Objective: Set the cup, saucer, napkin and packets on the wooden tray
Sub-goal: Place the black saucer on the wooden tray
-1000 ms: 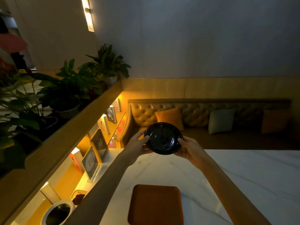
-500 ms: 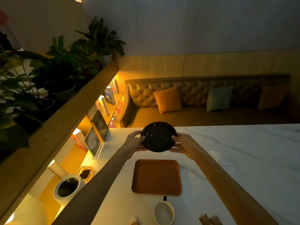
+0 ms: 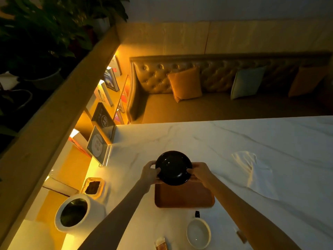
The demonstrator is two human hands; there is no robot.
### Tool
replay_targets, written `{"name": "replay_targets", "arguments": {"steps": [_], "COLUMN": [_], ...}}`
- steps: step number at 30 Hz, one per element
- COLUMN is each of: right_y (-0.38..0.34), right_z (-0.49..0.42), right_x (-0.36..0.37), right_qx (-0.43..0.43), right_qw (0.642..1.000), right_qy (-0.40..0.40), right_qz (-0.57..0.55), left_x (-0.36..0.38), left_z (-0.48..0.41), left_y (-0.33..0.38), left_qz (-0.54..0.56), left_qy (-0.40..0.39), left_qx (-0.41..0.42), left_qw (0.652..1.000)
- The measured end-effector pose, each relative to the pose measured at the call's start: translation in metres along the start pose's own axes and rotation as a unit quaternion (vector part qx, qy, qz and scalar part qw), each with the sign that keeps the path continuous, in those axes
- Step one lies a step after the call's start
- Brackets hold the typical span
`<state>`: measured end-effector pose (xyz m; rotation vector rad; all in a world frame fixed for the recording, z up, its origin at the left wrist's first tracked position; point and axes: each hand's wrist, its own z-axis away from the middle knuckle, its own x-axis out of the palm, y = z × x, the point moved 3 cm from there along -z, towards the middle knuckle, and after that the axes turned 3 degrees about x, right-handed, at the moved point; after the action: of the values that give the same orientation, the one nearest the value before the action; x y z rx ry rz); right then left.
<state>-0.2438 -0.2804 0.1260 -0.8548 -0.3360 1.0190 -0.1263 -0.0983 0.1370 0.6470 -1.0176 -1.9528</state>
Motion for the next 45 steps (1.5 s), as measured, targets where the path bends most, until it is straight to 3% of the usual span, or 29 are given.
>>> {"name": "replay_targets", "arguments": {"steps": [11,18,22,27,35,45], "right_y": [0.067,0.089,0.097,0.110,0.118,0.130], "right_z": [-0.100,-0.125,-0.138,-0.148,-0.144,-0.139], "right_x": [0.040,0.031,0.034,0.037,0.038,0.037], "right_qx": [0.160,0.186,0.175,0.156,0.063,0.022], "right_qw": [0.986,0.981,0.983,0.984,0.986,0.987], "right_qy": [0.013,0.027,0.023,0.037,0.036,0.033], "right_qz": [0.044,0.043,0.053,0.078,0.148,0.156], "left_x": [0.006,0.018,0.015,0.013,0.011,0.008], "left_z": [-0.096,-0.123,-0.133,-0.136,-0.137,-0.138], "left_y": [-0.101,-0.125,-0.134,-0.143,-0.152,-0.156], "left_qz": [-0.030,-0.179,-0.245,-0.256,-0.247,-0.311], "left_qy": [-0.006,0.014,0.044,0.063,0.040,0.037], "left_qx": [-0.178,-0.140,-0.099,-0.107,-0.131,-0.129], "left_qw": [0.984,0.974,0.963,0.959,0.959,0.941]}}
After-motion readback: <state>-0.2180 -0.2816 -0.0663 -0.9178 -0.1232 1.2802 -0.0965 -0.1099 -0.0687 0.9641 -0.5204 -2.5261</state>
